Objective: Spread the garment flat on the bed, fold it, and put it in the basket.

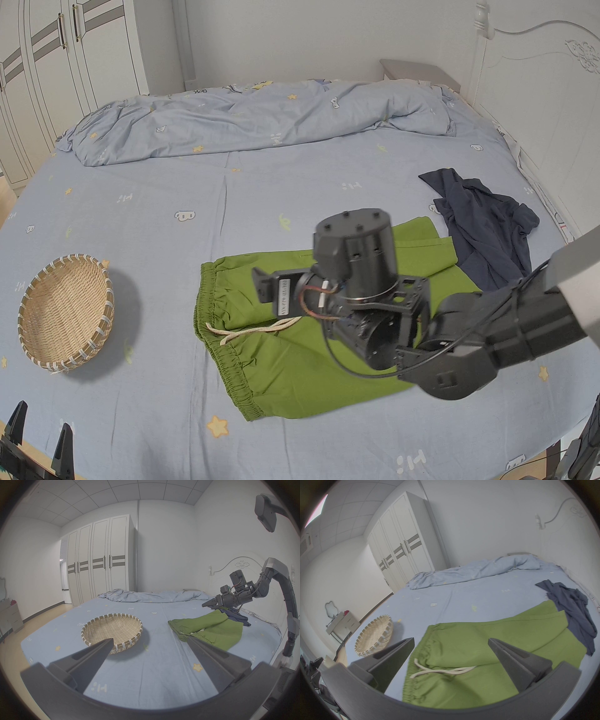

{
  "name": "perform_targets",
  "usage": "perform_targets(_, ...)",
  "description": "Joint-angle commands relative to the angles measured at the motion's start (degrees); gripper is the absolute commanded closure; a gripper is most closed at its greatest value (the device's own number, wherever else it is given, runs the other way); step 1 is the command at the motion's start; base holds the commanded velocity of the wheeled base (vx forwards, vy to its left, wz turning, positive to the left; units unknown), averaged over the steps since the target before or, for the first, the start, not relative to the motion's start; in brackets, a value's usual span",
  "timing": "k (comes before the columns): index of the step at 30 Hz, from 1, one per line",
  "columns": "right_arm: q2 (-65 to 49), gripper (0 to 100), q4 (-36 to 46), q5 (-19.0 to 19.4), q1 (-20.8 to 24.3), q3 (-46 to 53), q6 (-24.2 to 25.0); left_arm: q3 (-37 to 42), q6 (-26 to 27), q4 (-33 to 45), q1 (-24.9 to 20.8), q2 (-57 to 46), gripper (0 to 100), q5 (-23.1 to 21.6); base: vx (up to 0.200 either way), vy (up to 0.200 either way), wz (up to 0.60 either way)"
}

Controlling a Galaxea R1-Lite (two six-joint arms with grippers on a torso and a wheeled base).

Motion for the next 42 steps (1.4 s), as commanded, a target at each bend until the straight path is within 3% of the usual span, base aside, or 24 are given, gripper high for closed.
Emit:
perform_targets(1, -8.0, 0, 0.0, 0.1, -5.7, 6.0, 0.1, 1.0, 0.3, 0.0, 0.0, -0.9, 0, 0.1, 0.000, 0.000, 0.00)
perform_targets(5, -15.3, 0, -0.1, 2.5, -11.4, 12.2, 0.7, 1.0, 1.5, 0.0, -0.1, -0.9, 0, -0.7, 0.000, 0.000, 0.00)
perform_targets(9, -20.5, 0, -0.3, 6.9, -13.5, 17.7, 1.8, 1.0, 2.3, -0.4, -0.1, -0.9, 0, -0.7, 0.000, 0.000, 0.00)
perform_targets(12, -23.0, 0, -0.3, 8.0, -14.8, 20.2, 1.9, 0.2, 1.8, -2.3, -0.1, -0.5, 0, -0.3, 0.000, 0.000, 0.00)
perform_targets(13, -23.1, 0, -0.4, 8.1, -15.5, 20.8, 1.9, -7.4, -1.8, -5.4, -0.5, 0.7, 0, -1.0, 0.000, 0.000, 0.00)
perform_targets(14, -23.1, 0, -0.4, 8.1, -15.5, 20.8, 1.9, -7.4, -1.8, -5.4, -0.5, 0.7, 0, -1.0, 0.000, 0.000, 0.00)
perform_targets(15, -23.2, 0, -0.6, 8.2, -16.4, 21.6, 1.9, -22.1, -11.4, -7.4, -2.5, 5.8, 0, -0.6, 0.000, 0.000, 0.00)
perform_targets(16, -23.6, 0, -0.6, 9.0, -17.4, 22.3, 1.9, -36.3, -22.4, -4.6, -4.7, 12.2, 0, -1.0, 0.000, 0.000, 0.00)
perform_targets(17, -24.1, 0, -0.4, 10.2, -18.4, 23.0, 2.0, -43.0, -25.1, -0.6, -4.9, 14.8, 0, -1.8, 0.000, 0.000, 0.00)
perform_targets(18, -24.7, 0, -0.4, 11.3, -19.3, 24.0, 2.0, -46.1, -24.3, 4.6, -5.1, 17.4, 0, -3.9, 0.000, 0.000, 0.00)
perform_targets(20, -26.1, 0, -0.3, 13.3, -20.8, 25.9, 2.1, -46.2, -21.5, 12.7, -5.1, 22.3, 0, -9.9, 0.000, 0.000, 0.00)
perform_targets(23, -26.3, 0, 0.0, 16.1, -23.5, 26.1, 2.1, -42.6, -21.0, 16.3, -5.8, 28.3, 0, -15.8, 0.000, 0.000, 0.00)
perform_targets(25, -26.4, 0, 1.2, 17.2, -26.0, 25.8, 2.1, -37.2, -21.0, 13.9, -6.4, 37.7, 0, -19.7, 0.000, 0.000, 0.00)
perform_targets(29, -26.7, 0, 2.4, 17.3, -27.9, 25.7, 2.1, -34.5, -21.4, 6.4, -8.4, 50.1, 0, -23.3, 0.000, 0.000, 0.00)
perform_targets(31, -27.6, 0, 2.5, 17.4, -28.8, 26.1, 2.2, -33.6, -22.3, 1.1, -10.3, 58.5, 0, -27.7, 0.000, 0.000, 0.00)
perform_targets(36, -28.7, 0, 2.8, 17.4, -28.1, 29.0, 2.4, -31.2, -21.6, -2.5, -13.4, 66.6, 0, -33.2, 0.000, 0.000, 0.00)
perform_targets(38, -29.3, 0, 2.8, 17.4, -27.9, 29.5, 2.3, -27.5, -18.8, -3.8, -17.9, 69.3, 0, -34.9, 0.000, 0.000, 0.00)
perform_targets(39, -29.3, 0, 2.8, 17.4, -27.9, 29.5, 2.3, -27.5, -18.8, -3.8, -17.9, 69.3, 0, -34.9, 0.000, 0.000, 0.00)
perform_targets(41, -29.3, 0, 2.8, 17.4, -27.9, 29.6, 2.4, -23.0, -11.4, -5.6, -22.7, 74.4, 0, -34.9, 0.000, 0.000, 0.00)
perform_targets(42, -29.2, 0, 2.8, 17.4, -27.9, 29.6, 2.4, -22.5, -10.5, -6.2, -22.9, 75.4, 0, -34.8, 0.000, 0.000, 0.00)
